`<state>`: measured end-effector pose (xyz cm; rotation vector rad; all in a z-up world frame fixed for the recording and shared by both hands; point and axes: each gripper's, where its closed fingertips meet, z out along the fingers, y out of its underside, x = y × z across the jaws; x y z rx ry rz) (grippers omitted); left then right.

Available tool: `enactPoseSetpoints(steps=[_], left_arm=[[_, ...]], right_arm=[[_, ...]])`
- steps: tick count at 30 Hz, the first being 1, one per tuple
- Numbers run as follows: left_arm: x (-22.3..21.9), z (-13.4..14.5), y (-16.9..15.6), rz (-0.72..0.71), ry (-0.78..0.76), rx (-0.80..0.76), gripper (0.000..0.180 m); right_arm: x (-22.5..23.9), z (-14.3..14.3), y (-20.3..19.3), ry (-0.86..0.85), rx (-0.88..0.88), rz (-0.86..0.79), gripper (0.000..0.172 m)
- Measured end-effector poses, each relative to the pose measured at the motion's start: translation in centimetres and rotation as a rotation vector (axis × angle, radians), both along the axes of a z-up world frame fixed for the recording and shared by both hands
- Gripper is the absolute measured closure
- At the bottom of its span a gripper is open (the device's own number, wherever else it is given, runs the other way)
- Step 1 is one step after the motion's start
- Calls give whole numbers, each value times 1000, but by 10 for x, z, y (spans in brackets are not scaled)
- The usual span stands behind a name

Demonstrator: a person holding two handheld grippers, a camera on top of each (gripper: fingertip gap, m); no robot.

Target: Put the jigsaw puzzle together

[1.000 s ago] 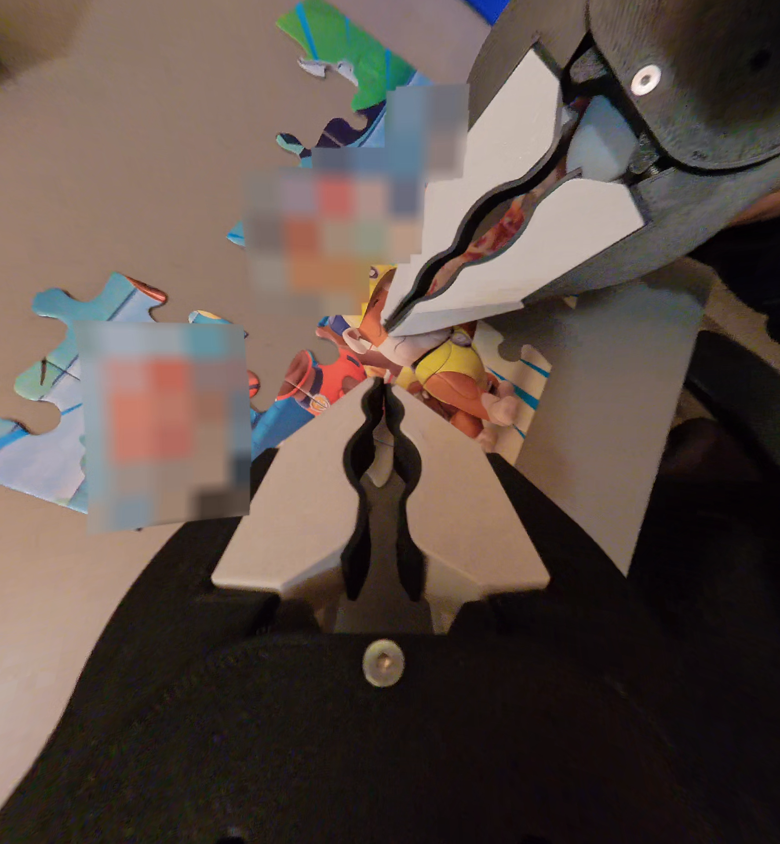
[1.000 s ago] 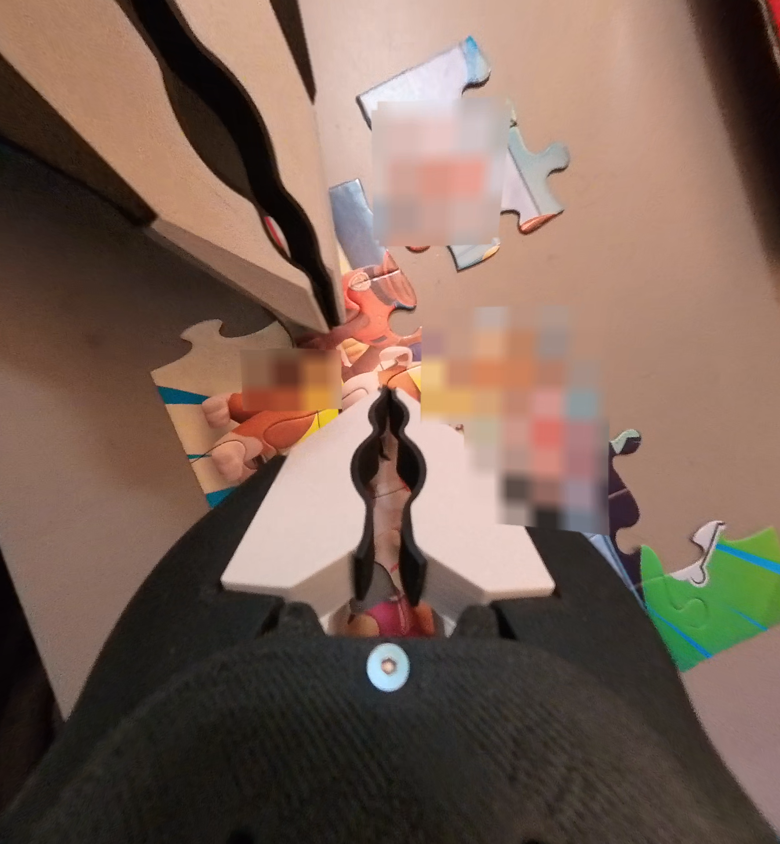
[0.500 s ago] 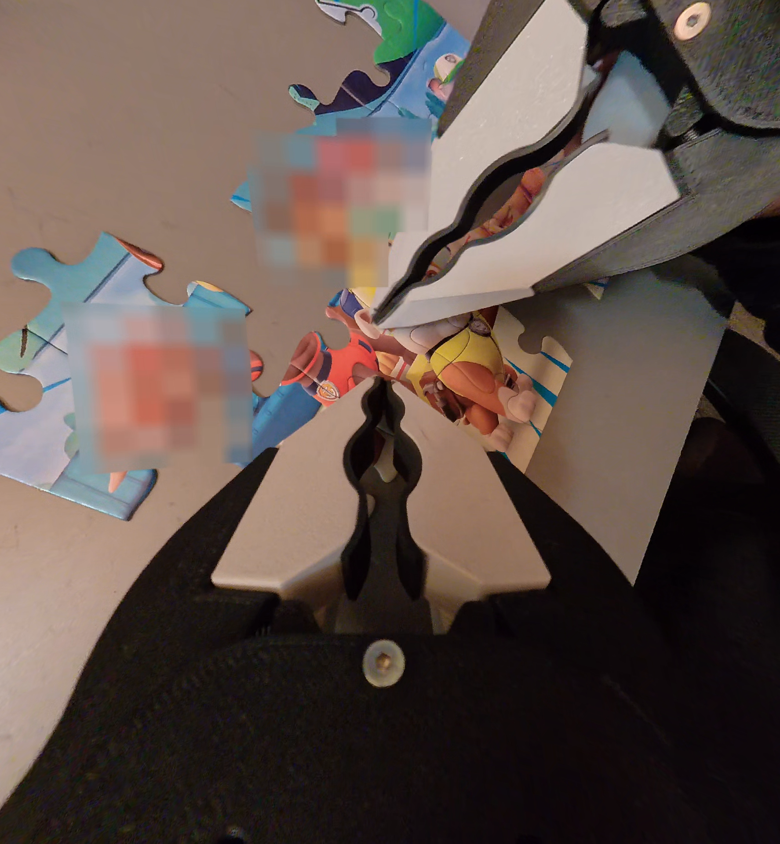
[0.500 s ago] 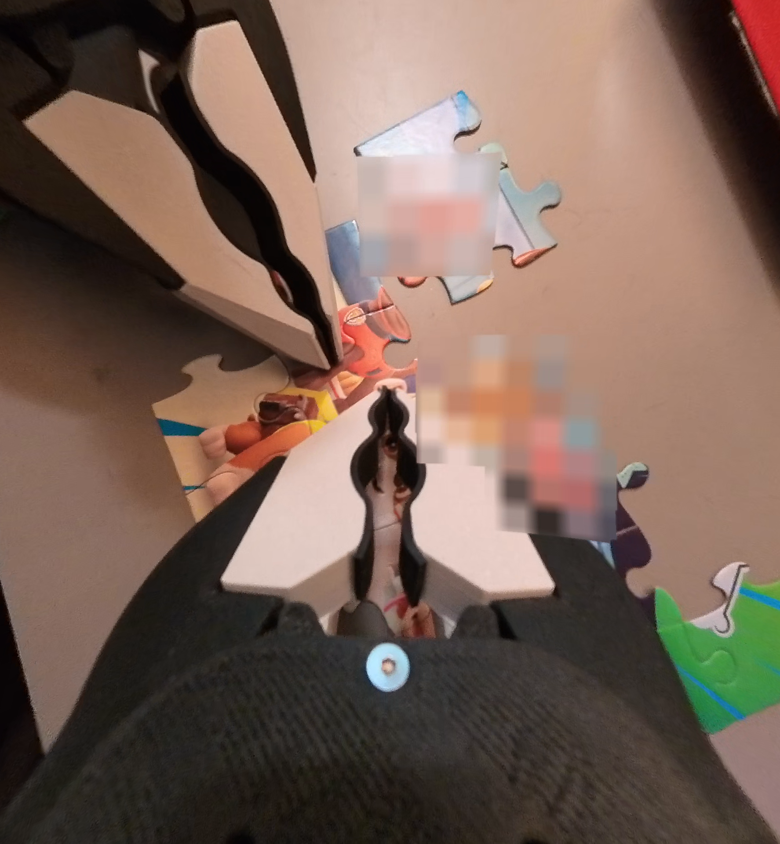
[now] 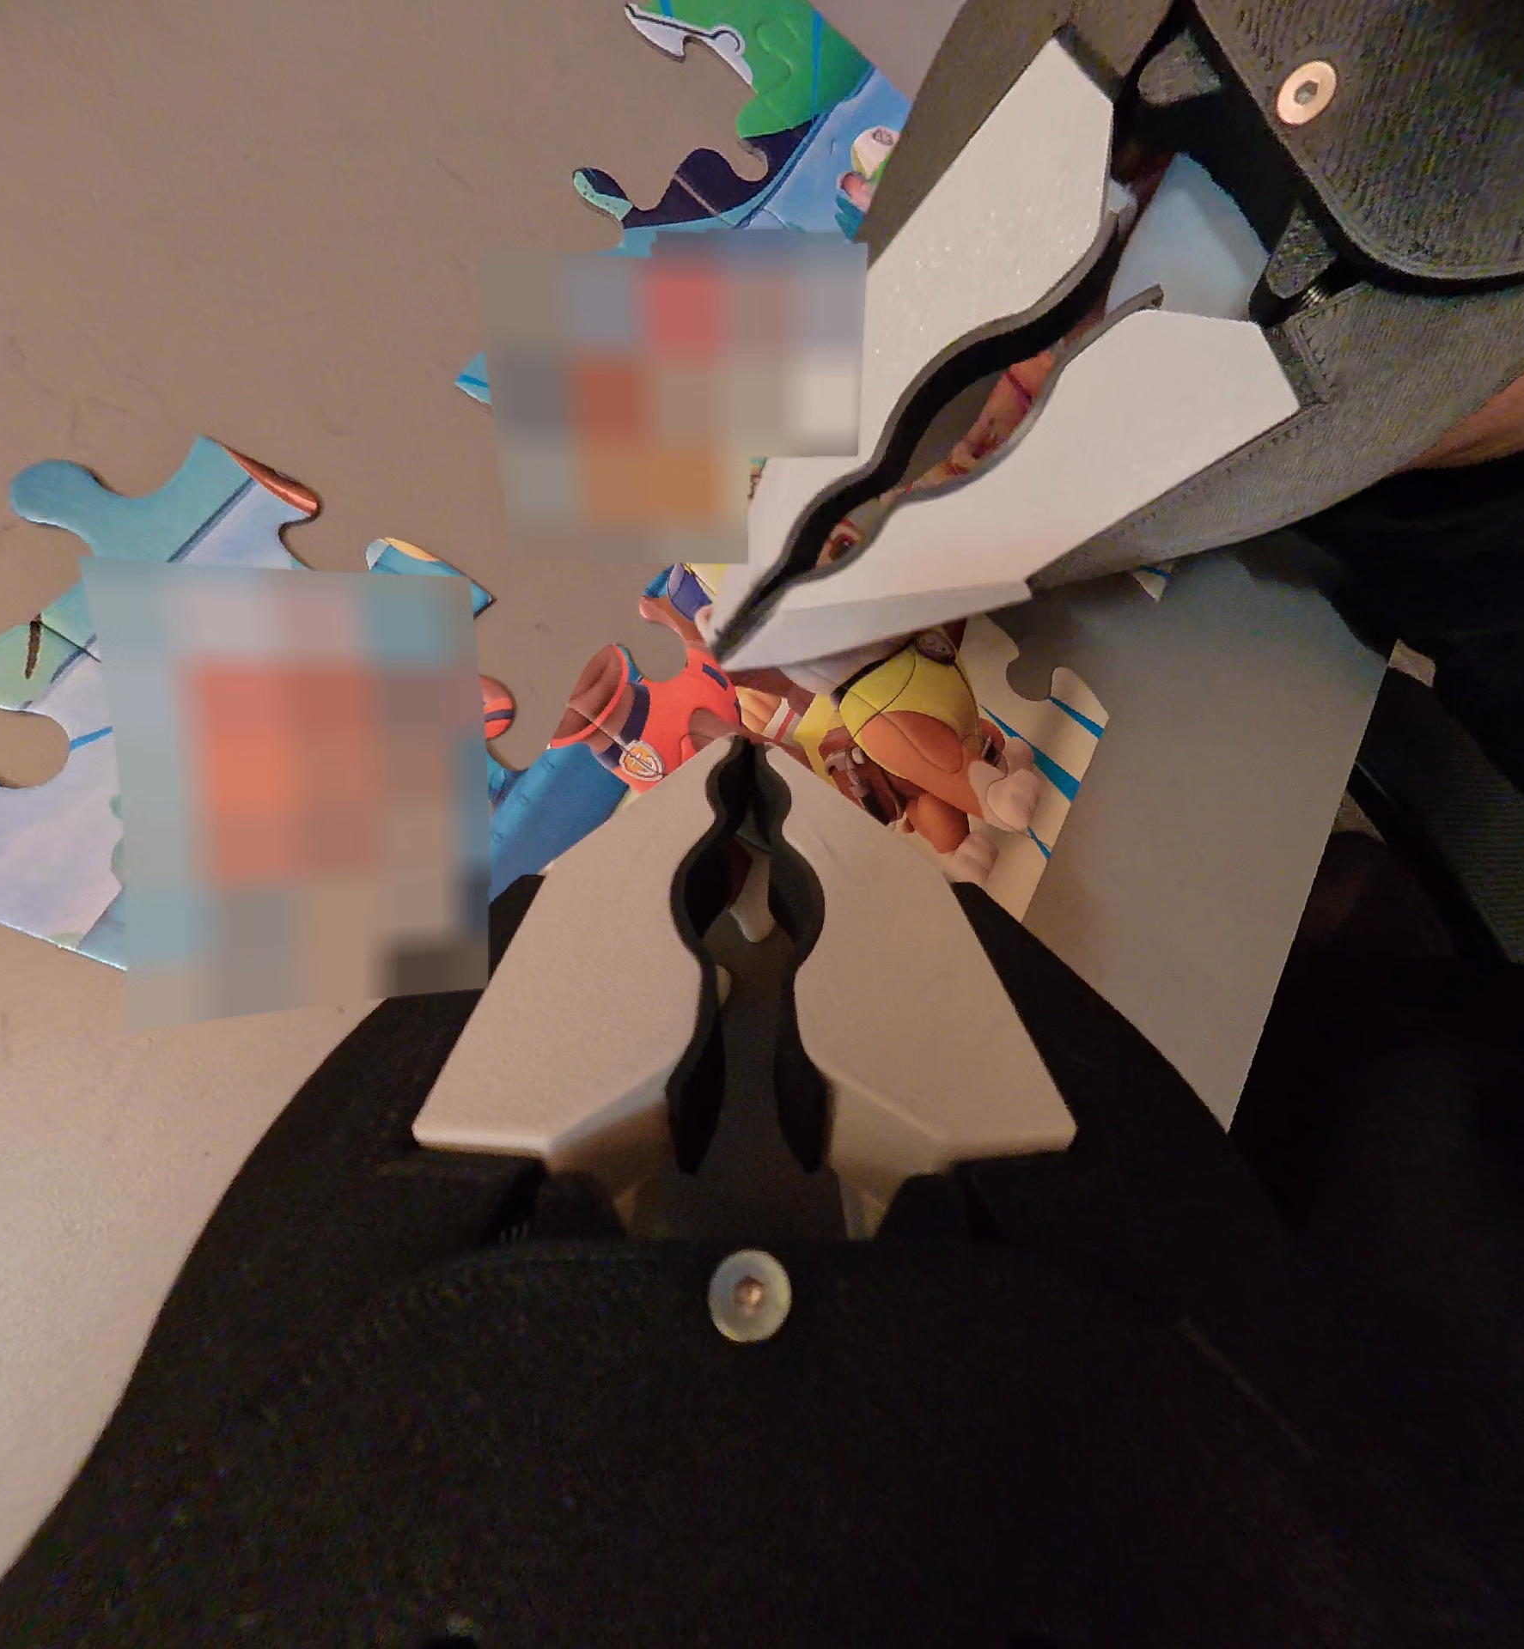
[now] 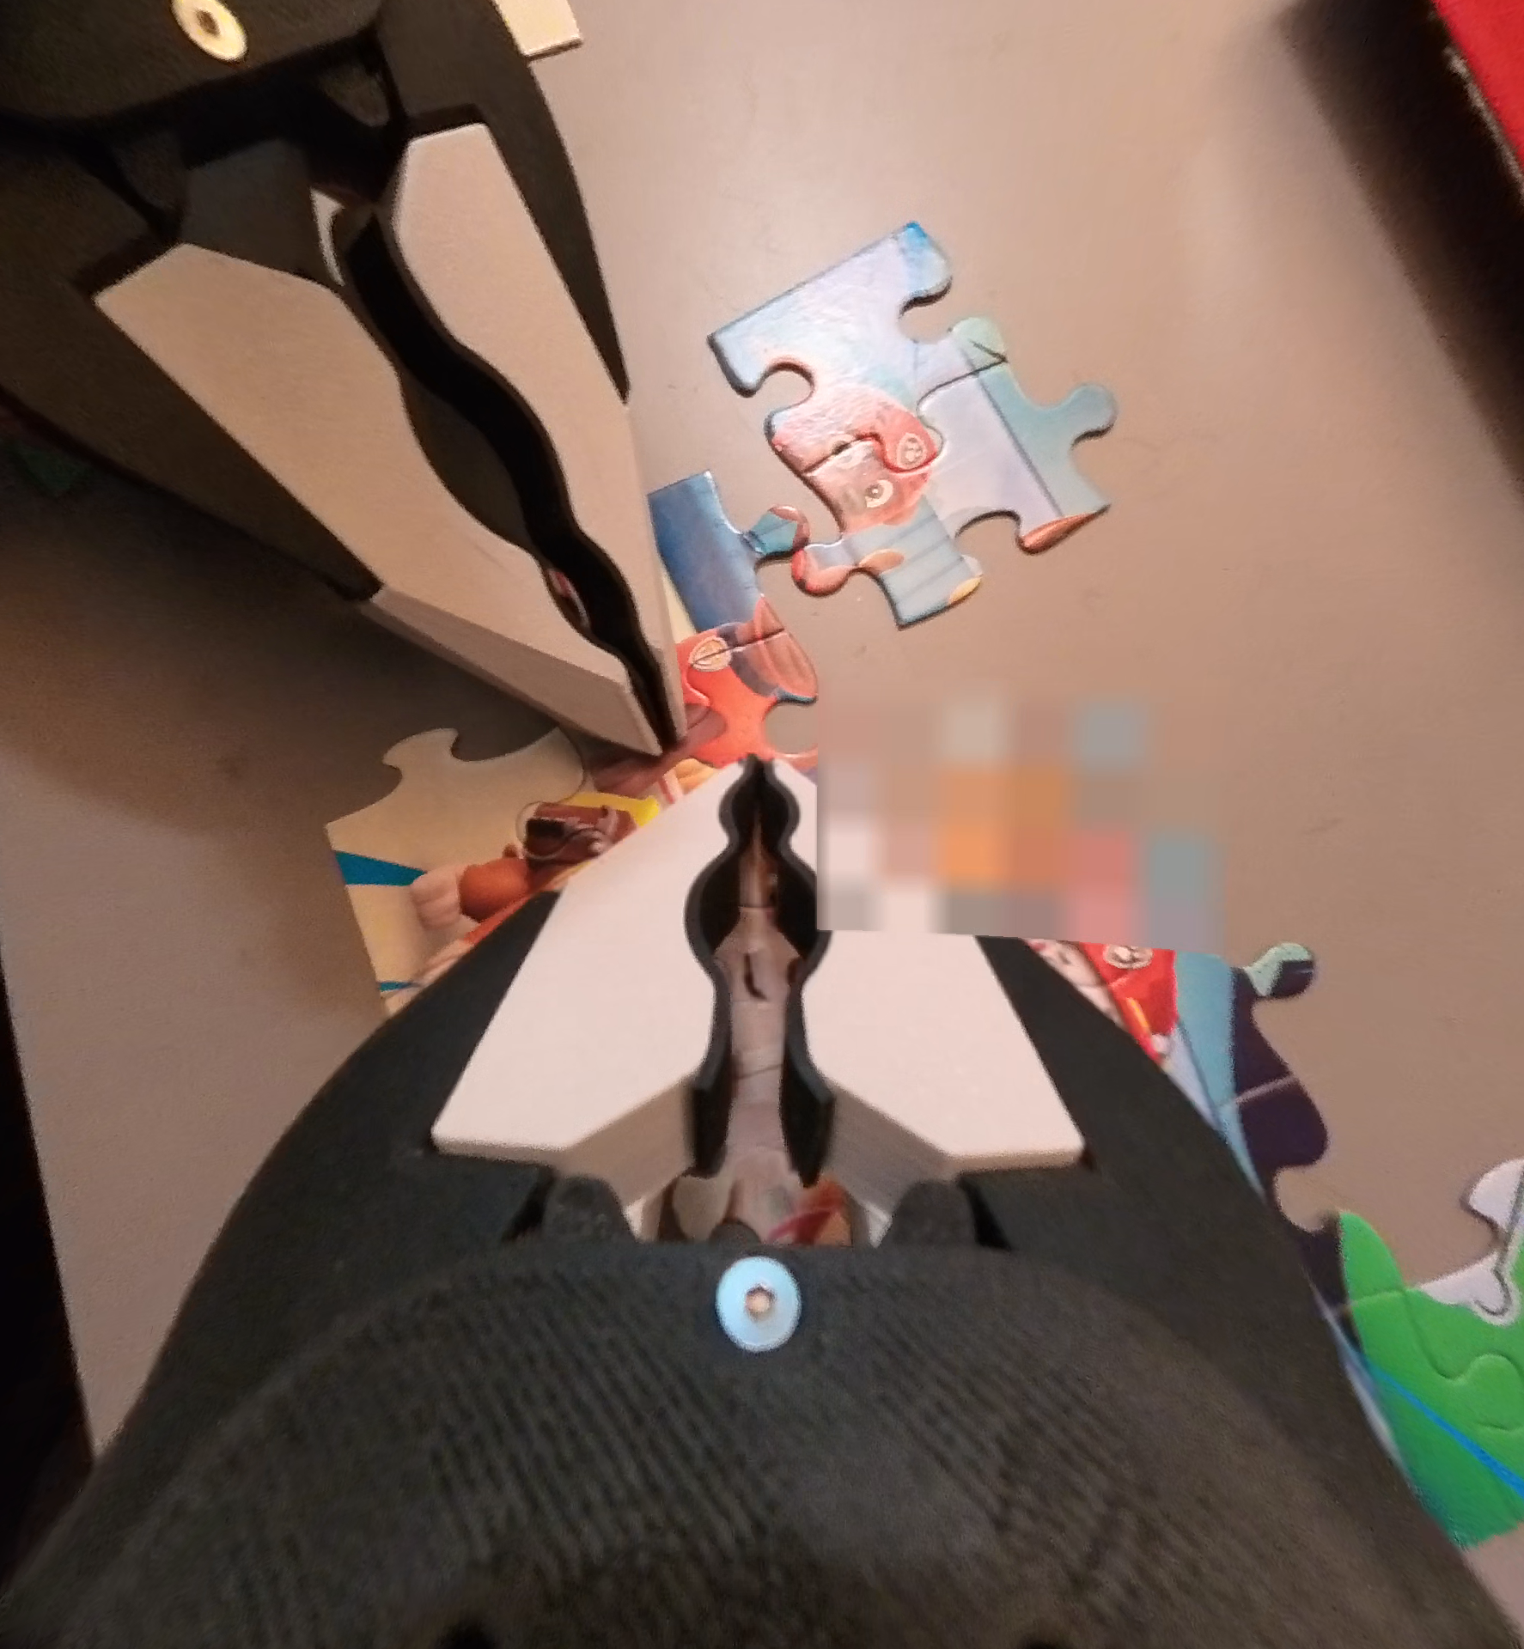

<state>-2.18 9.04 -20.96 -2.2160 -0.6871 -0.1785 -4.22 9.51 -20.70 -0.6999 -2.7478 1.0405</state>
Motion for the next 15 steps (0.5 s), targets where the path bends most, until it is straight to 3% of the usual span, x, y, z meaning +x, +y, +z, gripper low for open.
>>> enactPoseSetpoints(steps=[7, 15], left_arm=[[-4, 1, -4, 21, -6, 16, 180], [-38, 1, -26, 131, 57, -35, 178]], right_arm=[[-2, 0, 2, 10, -6, -22, 172], [0, 0, 2, 16, -13, -28, 172]])
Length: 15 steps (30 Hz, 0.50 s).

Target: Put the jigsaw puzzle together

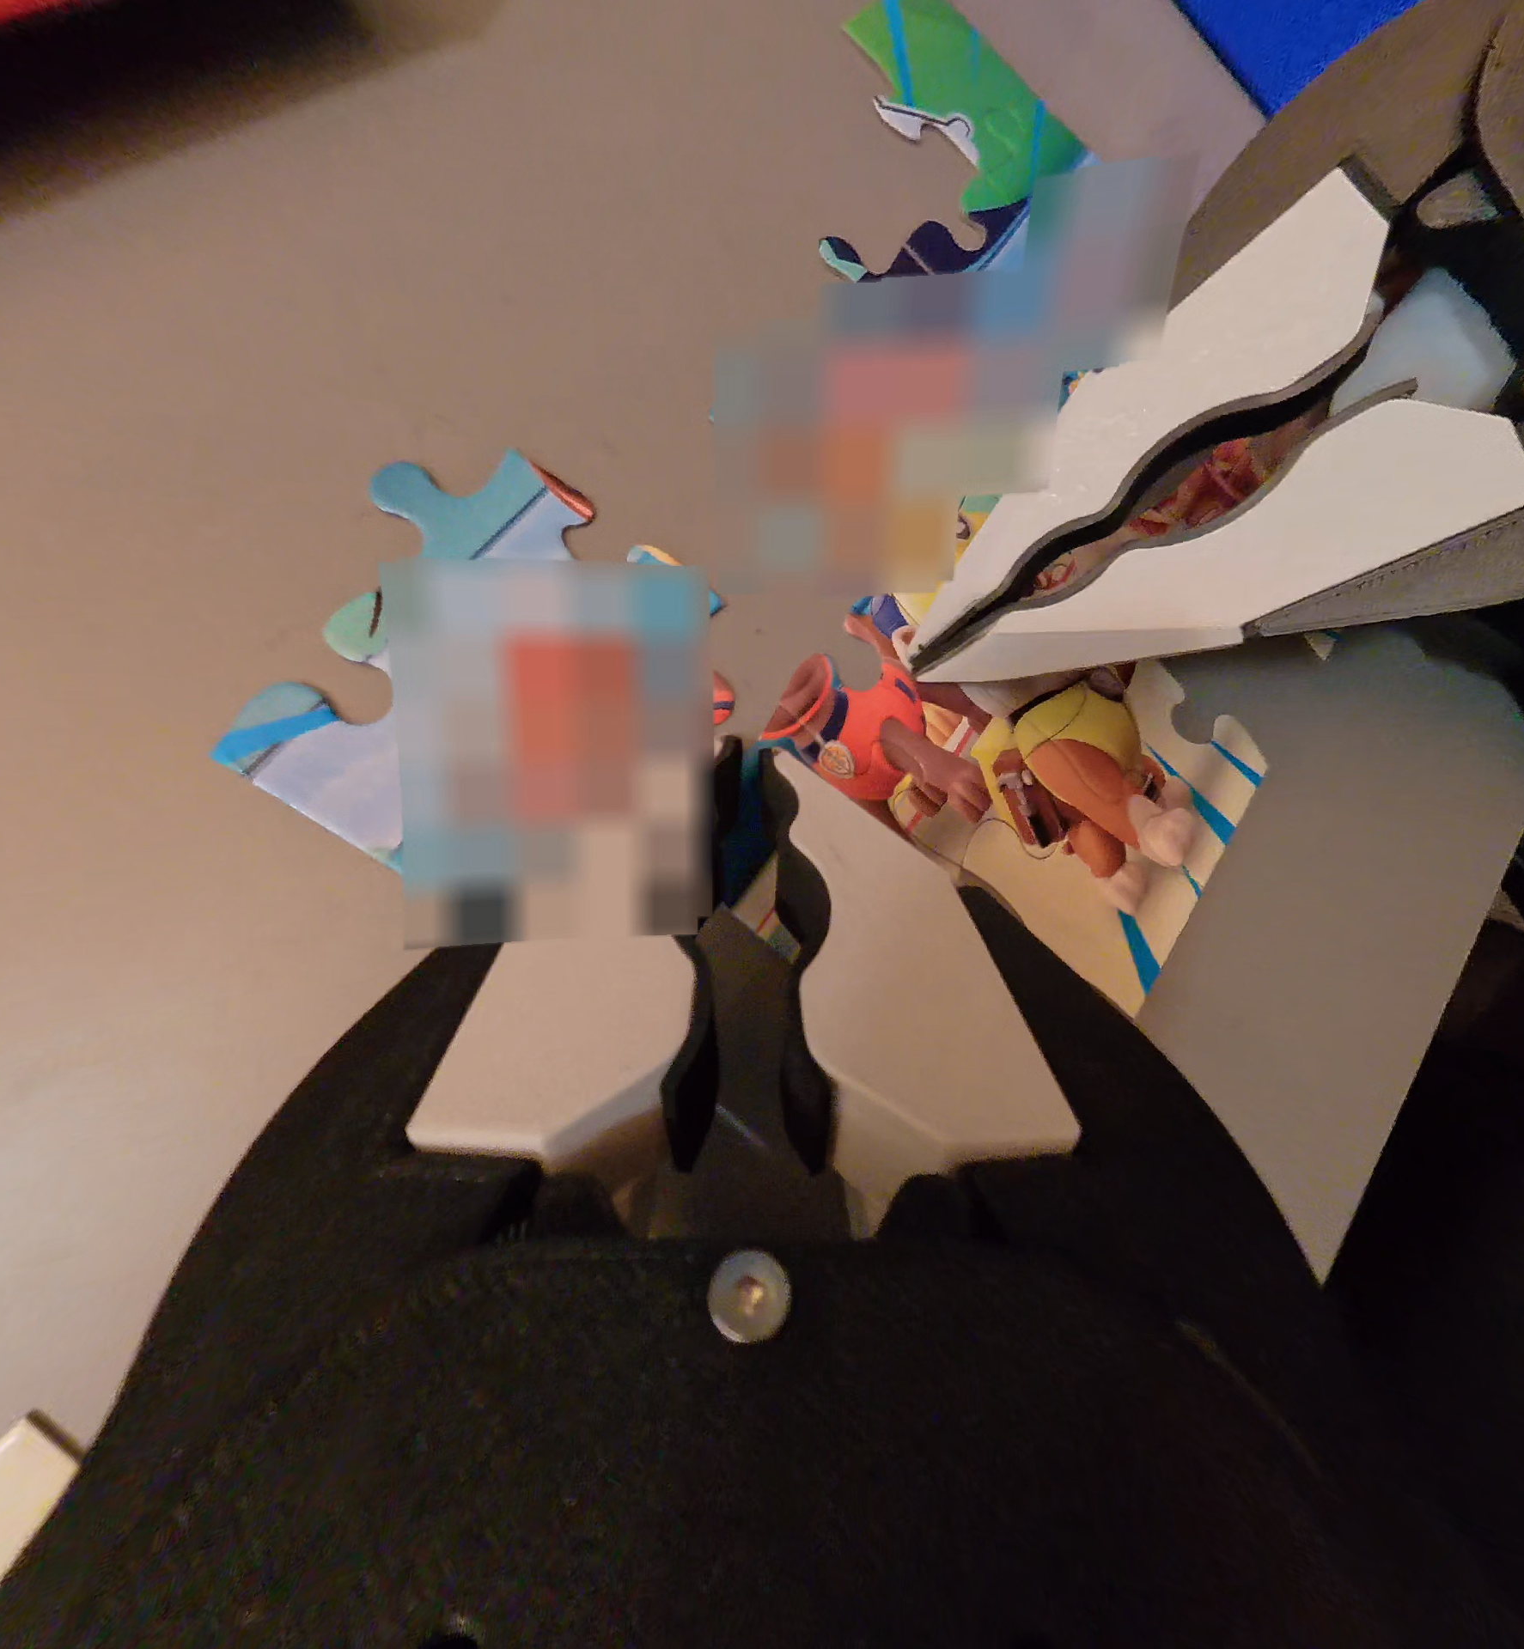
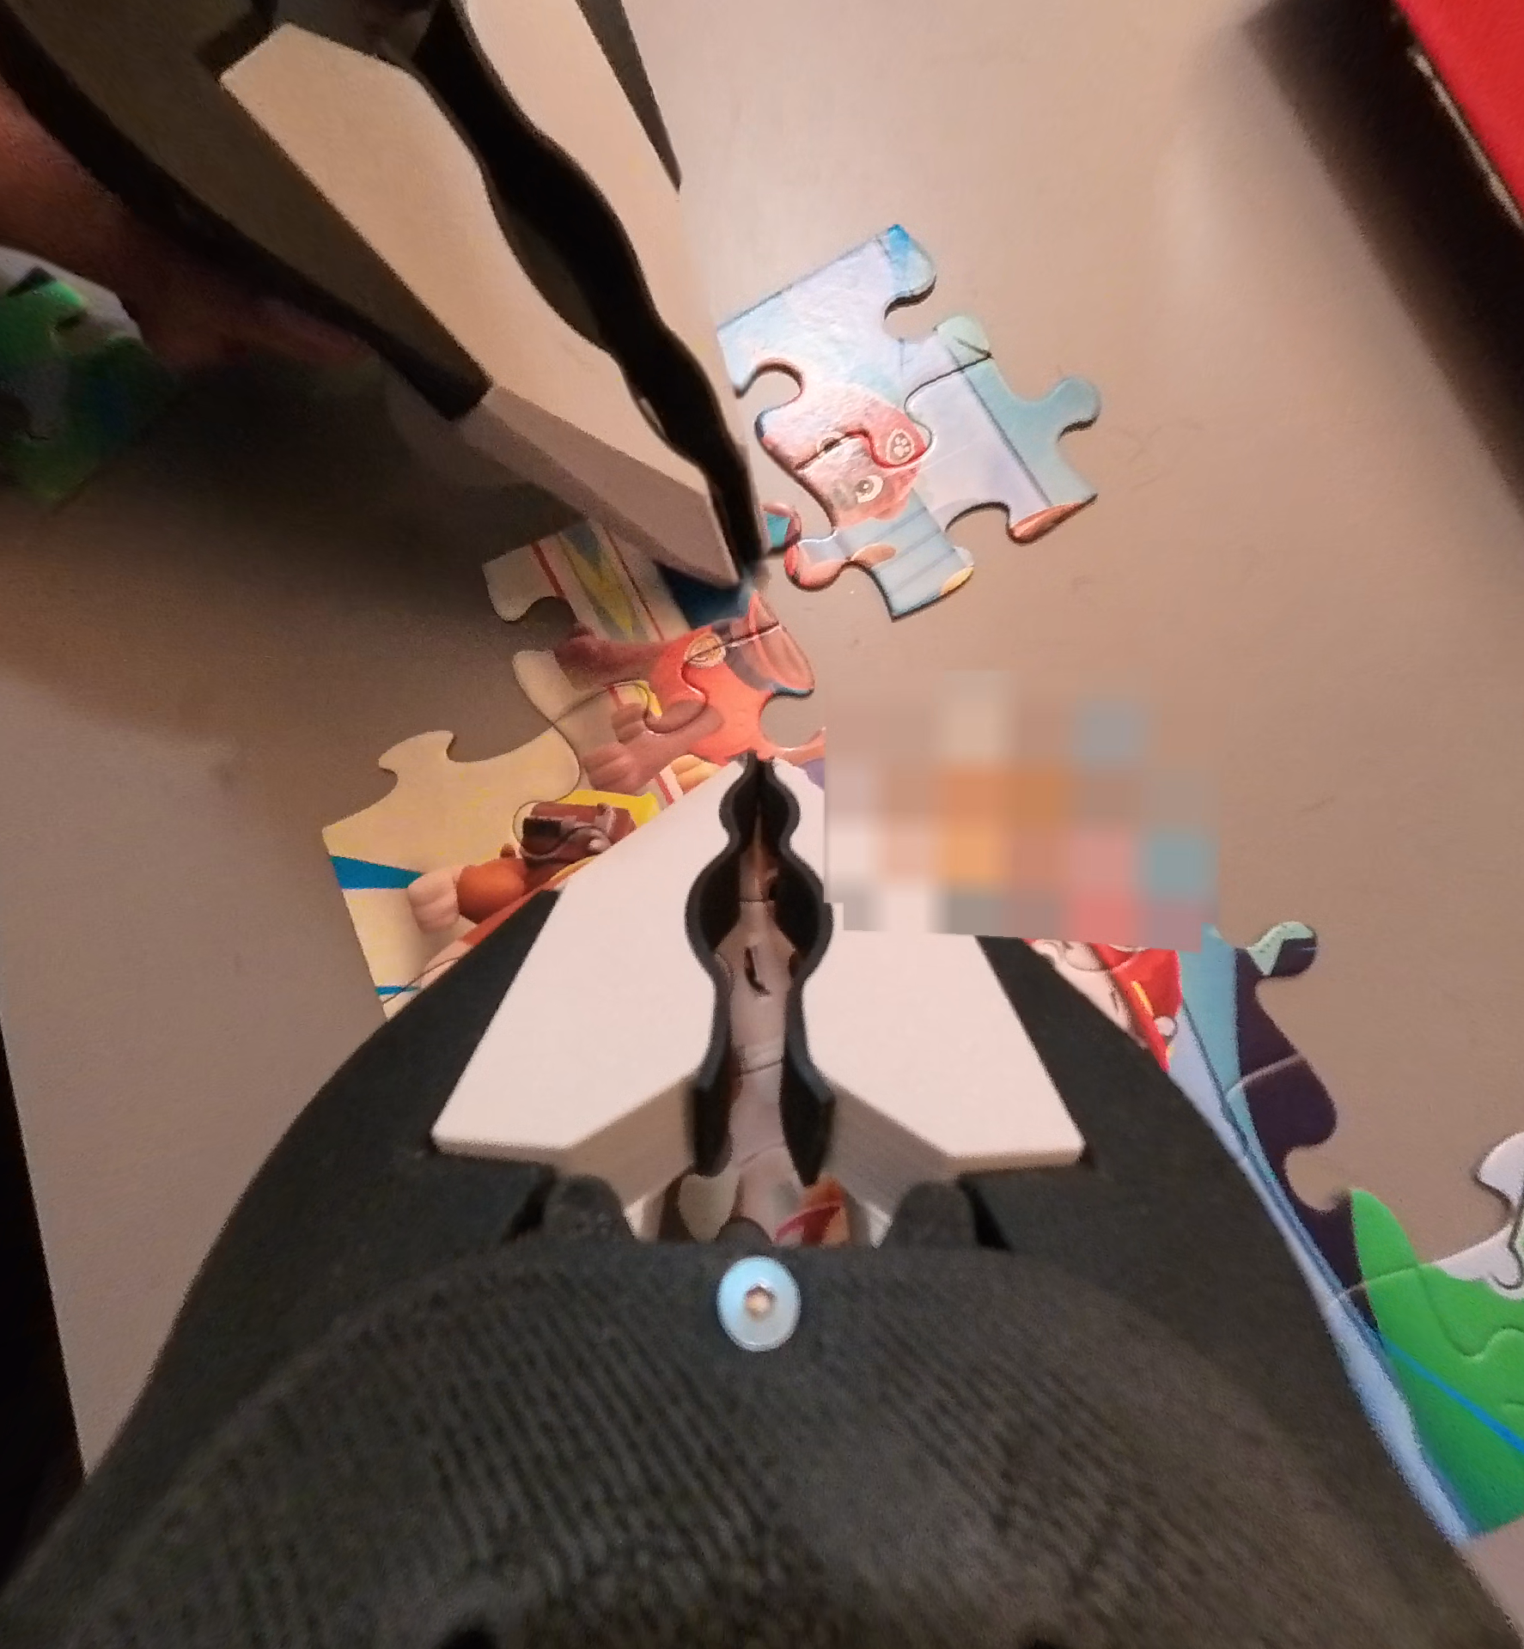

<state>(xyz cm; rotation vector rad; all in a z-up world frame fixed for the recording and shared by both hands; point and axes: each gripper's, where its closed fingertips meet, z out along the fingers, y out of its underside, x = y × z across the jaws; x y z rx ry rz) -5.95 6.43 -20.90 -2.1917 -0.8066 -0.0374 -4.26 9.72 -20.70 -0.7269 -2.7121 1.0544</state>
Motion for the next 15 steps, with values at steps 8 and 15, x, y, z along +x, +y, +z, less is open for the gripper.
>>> enactPoseSetpoints(steps=[8, 15], left_arm=[[6, 0, -2, -4, -13, 1, 178], [8, 0, -4, -8, -13, -12, 178]], right_arm=[[7, 0, 0, -7, -17, -8, 172], [8, 0, -1, -4, 0, 1, 172]])
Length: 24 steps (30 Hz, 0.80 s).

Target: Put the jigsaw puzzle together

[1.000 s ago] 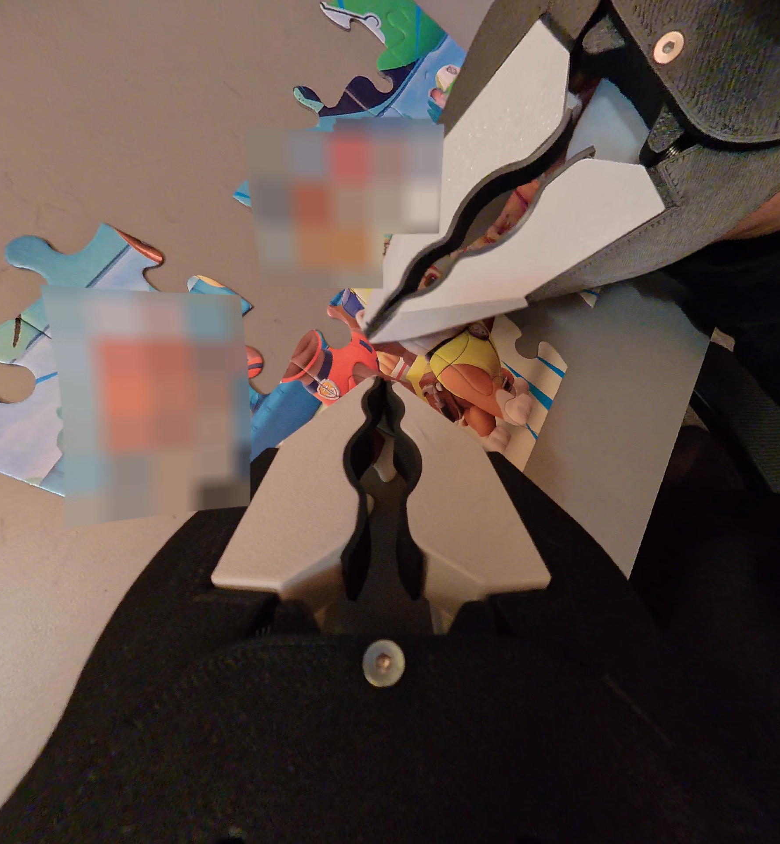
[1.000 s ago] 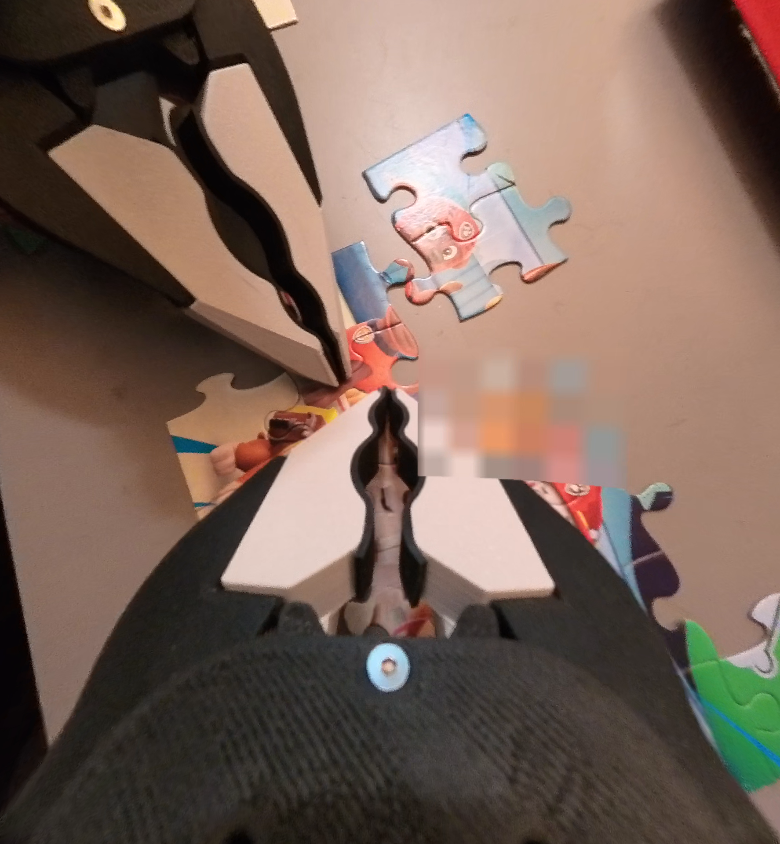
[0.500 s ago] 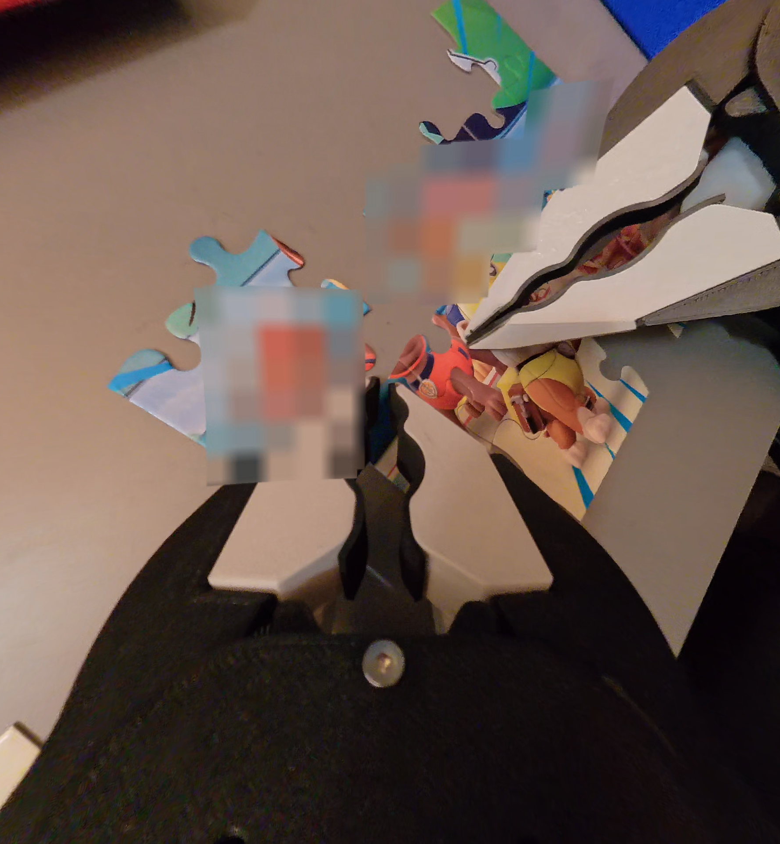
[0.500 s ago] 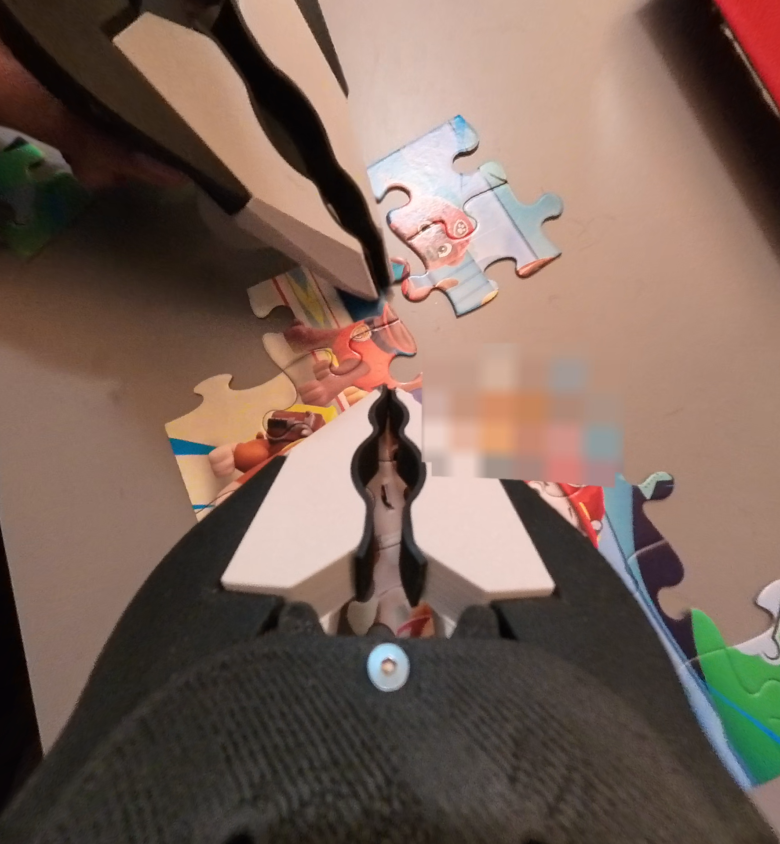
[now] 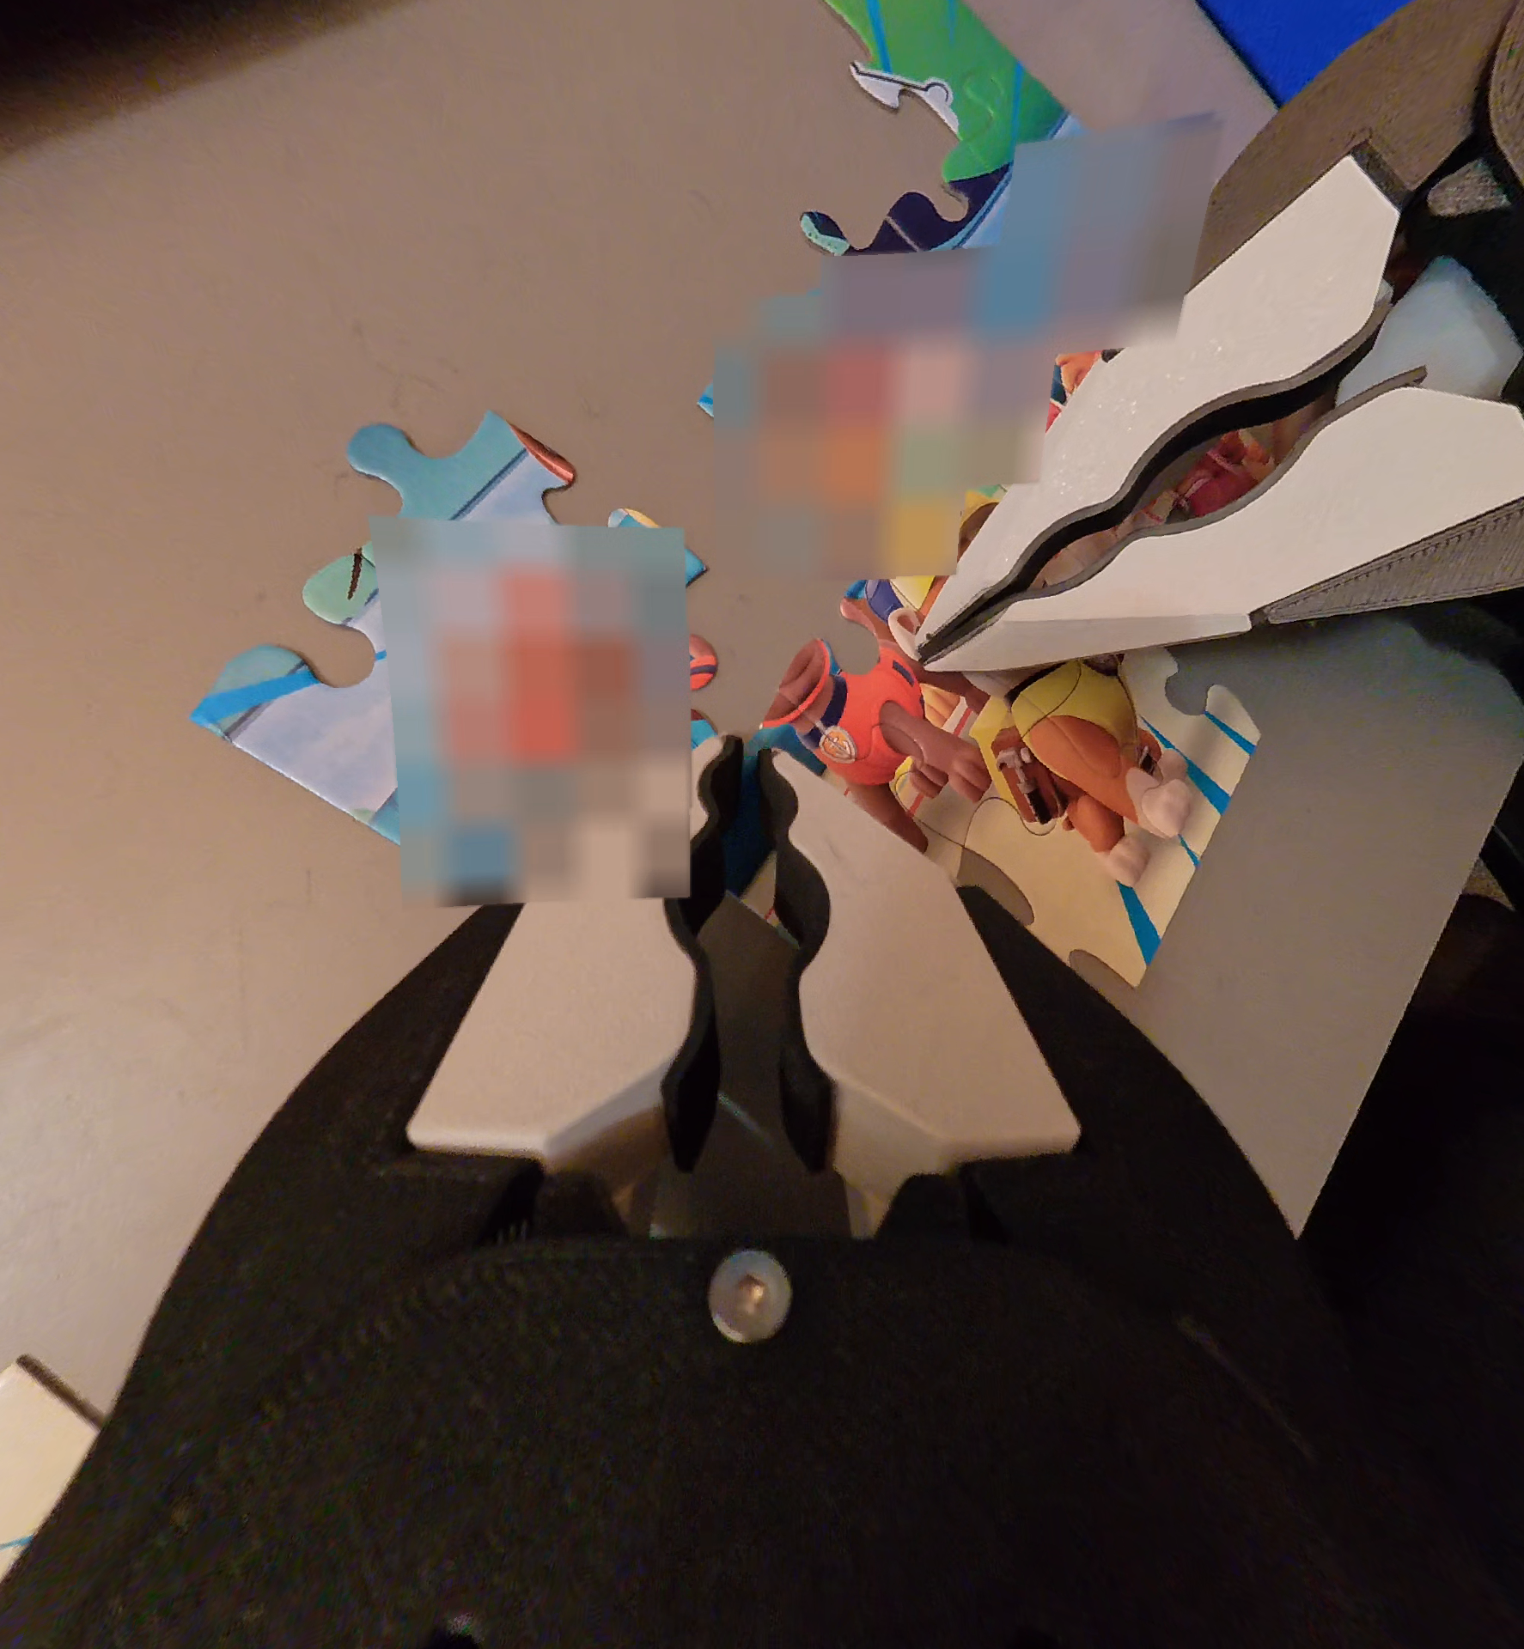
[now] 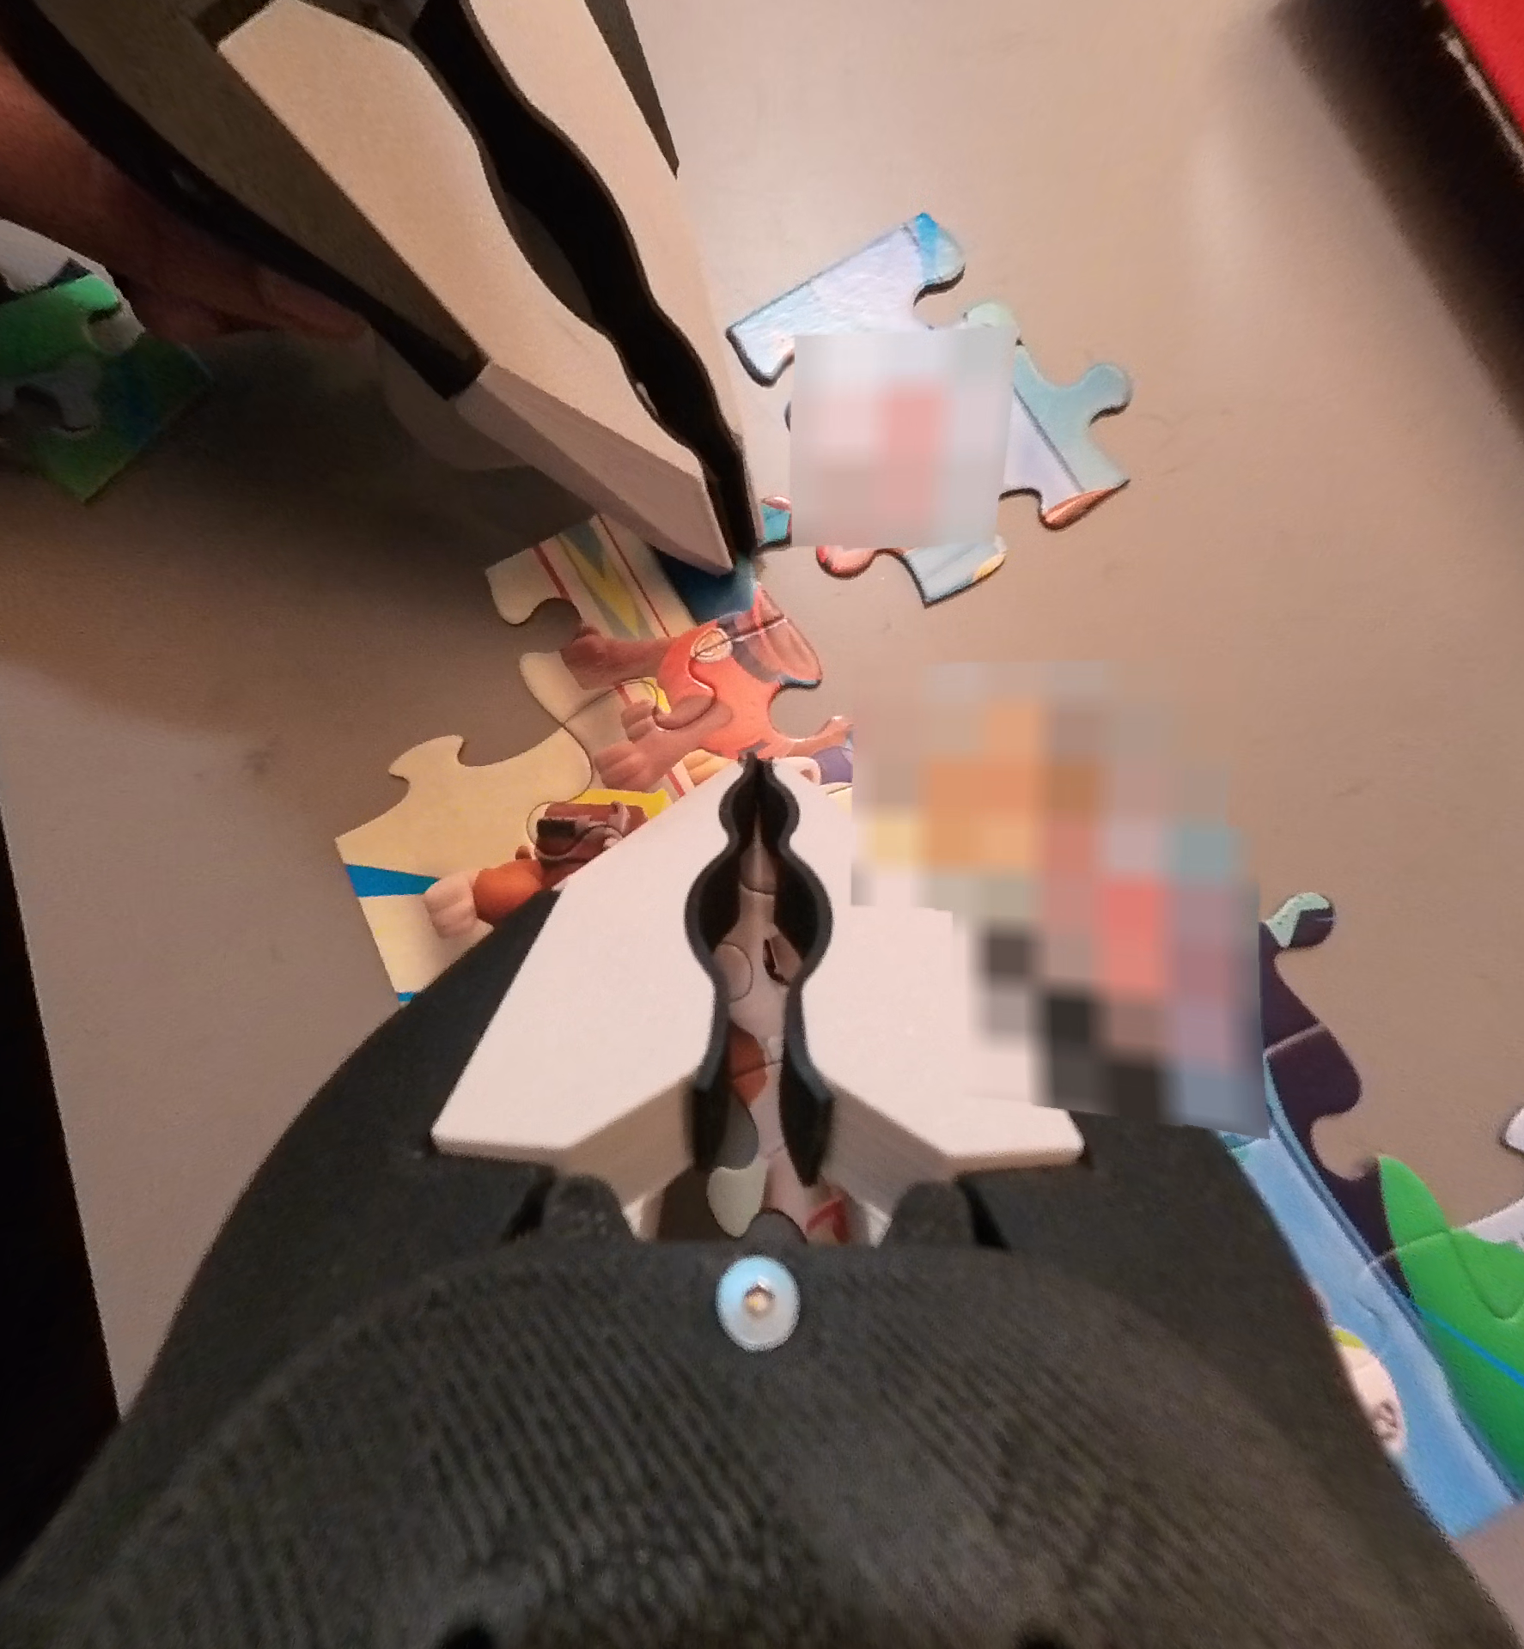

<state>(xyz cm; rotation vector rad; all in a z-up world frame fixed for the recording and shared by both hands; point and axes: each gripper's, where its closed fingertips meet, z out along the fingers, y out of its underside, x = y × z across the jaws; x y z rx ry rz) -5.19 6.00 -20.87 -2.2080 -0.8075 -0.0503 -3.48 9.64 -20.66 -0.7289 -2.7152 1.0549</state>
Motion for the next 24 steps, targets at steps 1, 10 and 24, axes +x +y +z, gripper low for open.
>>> enactPoseSetpoints(steps=[1, 10, 24], left_arm=[[-1, 1, -1, 4, 6, -3, 176], [-30, 17, -30, 131, 42, 63, 164], [-36, 5, -44, 158, -36, 76, 158]], right_arm=[[-1, 0, 0, 5, 5, 0, 172], [-39, 17, 1, 88, 25, 20, 155], [-58, -3, -30, -1, 131, 368, 138]])
